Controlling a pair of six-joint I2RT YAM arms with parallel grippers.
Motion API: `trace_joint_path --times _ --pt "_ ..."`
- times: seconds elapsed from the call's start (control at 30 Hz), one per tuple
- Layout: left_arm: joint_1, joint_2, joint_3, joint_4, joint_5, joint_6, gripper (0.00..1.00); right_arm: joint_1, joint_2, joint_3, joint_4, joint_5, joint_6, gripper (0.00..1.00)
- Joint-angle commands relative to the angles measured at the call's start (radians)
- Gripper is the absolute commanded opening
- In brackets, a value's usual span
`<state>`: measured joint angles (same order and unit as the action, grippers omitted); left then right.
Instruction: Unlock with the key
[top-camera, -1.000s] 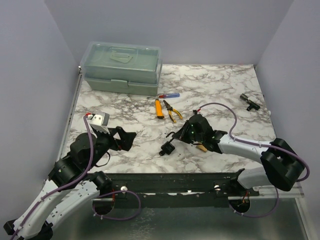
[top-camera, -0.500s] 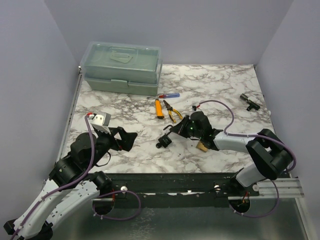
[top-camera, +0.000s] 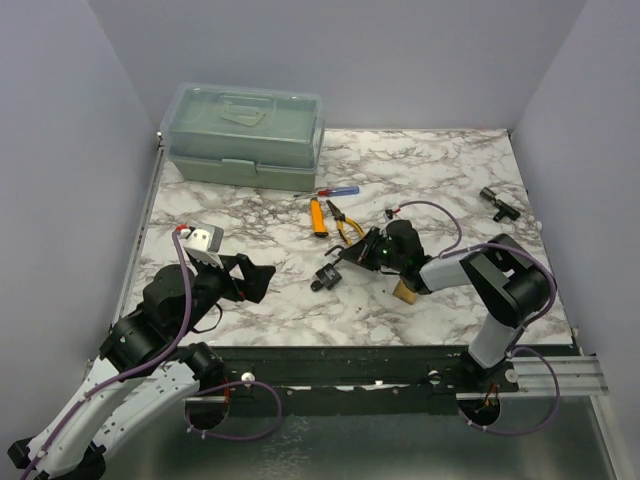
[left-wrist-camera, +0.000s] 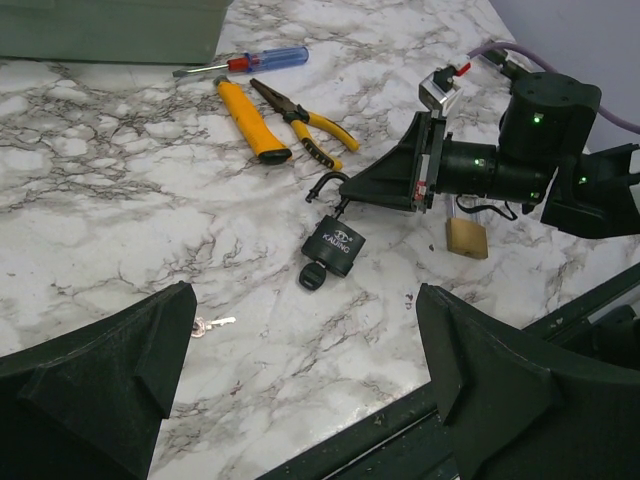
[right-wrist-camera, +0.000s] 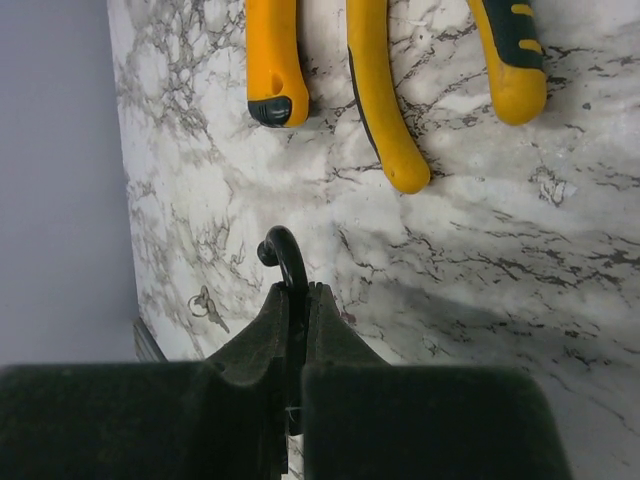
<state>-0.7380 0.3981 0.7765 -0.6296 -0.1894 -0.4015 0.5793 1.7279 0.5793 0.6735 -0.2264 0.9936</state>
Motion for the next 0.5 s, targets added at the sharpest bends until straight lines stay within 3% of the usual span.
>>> trace_joint_path --times 0.0,0.17,0.47 --pt "-0.001 0.004 -0.011 0.017 0.022 0.016 0.99 -0.018 0.064 0.052 0.055 -0.033 -0.014 0.00" --pt "0.000 0.005 -0.011 0.017 0.024 0.018 0.99 -0.028 0.116 0.116 -0.004 -0.044 -0.020 0.04" --pt "0.000 0.003 -0.013 0.018 0.025 0.020 0.99 -0.038 0.076 0.179 -0.143 -0.032 -0.083 0.48"
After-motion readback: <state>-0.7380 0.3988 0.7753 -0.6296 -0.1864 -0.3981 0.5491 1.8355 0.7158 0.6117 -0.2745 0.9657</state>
